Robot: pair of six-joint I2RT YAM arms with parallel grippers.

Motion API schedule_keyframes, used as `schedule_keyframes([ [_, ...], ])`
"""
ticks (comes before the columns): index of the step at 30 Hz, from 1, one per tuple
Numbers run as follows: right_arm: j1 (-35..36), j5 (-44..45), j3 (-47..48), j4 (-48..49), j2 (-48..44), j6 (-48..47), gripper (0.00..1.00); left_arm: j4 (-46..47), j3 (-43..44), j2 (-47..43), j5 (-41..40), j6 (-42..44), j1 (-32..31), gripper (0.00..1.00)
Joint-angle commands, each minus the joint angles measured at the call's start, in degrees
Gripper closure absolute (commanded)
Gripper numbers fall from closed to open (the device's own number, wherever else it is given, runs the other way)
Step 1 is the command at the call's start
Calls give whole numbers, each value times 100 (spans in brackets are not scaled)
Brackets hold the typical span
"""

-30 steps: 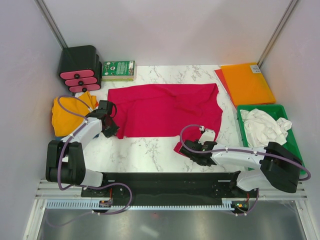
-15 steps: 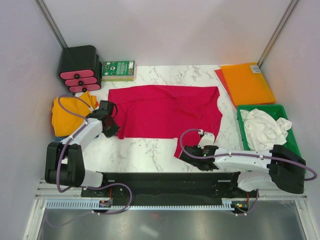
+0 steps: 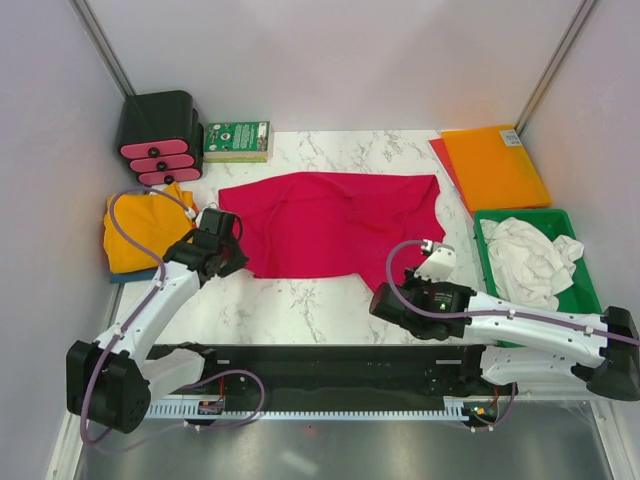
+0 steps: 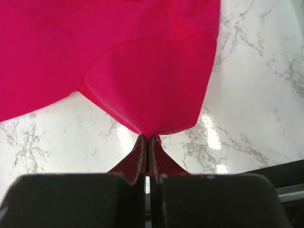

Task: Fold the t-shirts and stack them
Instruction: Fold the tshirt

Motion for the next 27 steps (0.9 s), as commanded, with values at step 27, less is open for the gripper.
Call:
schedule_keyframes([
  [27,183,1406,584,-1728,-748,803,100,-882,1315,88,-839,269,63,98],
])
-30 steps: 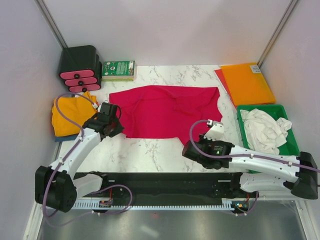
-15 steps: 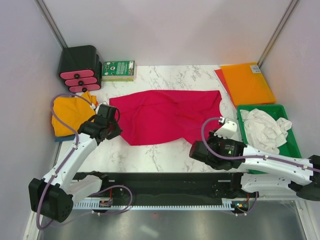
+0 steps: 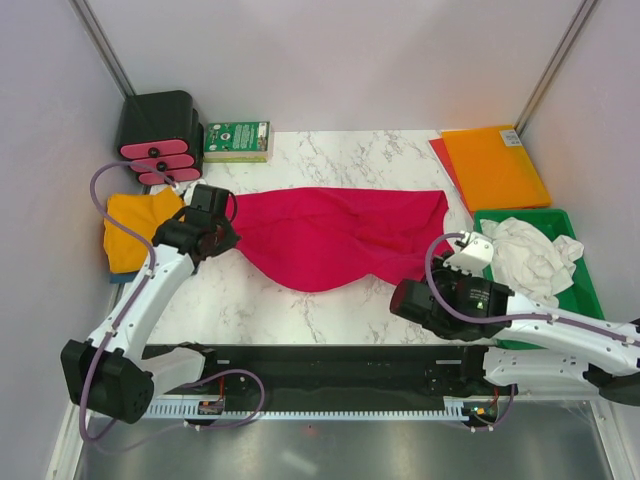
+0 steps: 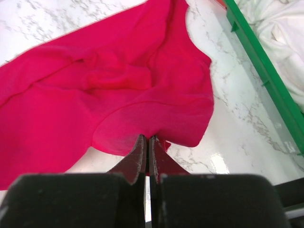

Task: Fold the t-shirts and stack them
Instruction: Fold the tshirt

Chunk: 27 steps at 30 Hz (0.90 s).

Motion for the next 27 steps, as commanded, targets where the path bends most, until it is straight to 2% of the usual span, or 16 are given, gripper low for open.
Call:
schedule_keyframes([
  [1,23,-166,-640,-149,-110,333,100,-50,-136,-218,-238,140,12,98],
  [7,15,-677,-1406,369,-189,421,100,-146,-804,-289,-317,17,21,98],
  [10,23,-783,-1503,440,-163,448,100,-164,-1015,-272,-326,-9,65,98],
  [19,-125,-414,-1153,545,83,-8,100,-33,-1077,-69,-309,61,556,98],
  [22,-634,-510,-1204,886,40,-438,100,20,-998,-8,-309,228,873,98],
  [27,-1575,-879,-1521,1442,-373,-1468,100,47,-1033,115,-317,158,987,98],
])
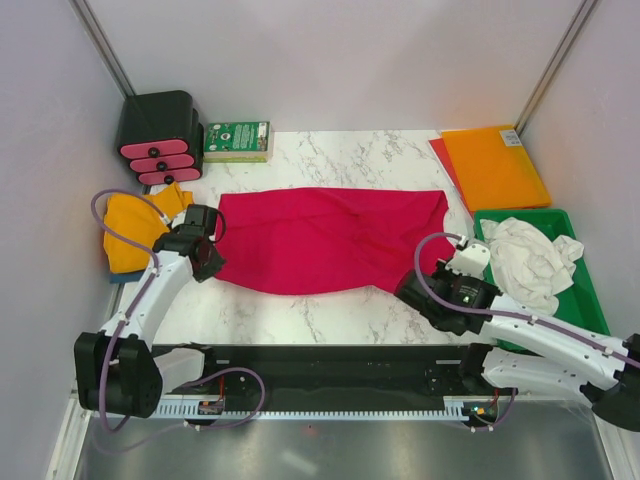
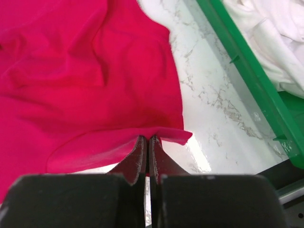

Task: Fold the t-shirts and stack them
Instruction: Fold the tshirt

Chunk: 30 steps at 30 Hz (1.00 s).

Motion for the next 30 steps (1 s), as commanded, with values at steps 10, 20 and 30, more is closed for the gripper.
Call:
schedule_keyframes([
  [10,-567,-104,-4,897,-153,-1274,100,215,143,89,-160,118,129,98],
  [20,-1261,-288,-39,1346,-108,-1897,100,242,424,493,-213,48,384,98],
  [30,-1577,-112,576,2048,322,-2811,100,338,1109,739,-266,-4,393,98],
])
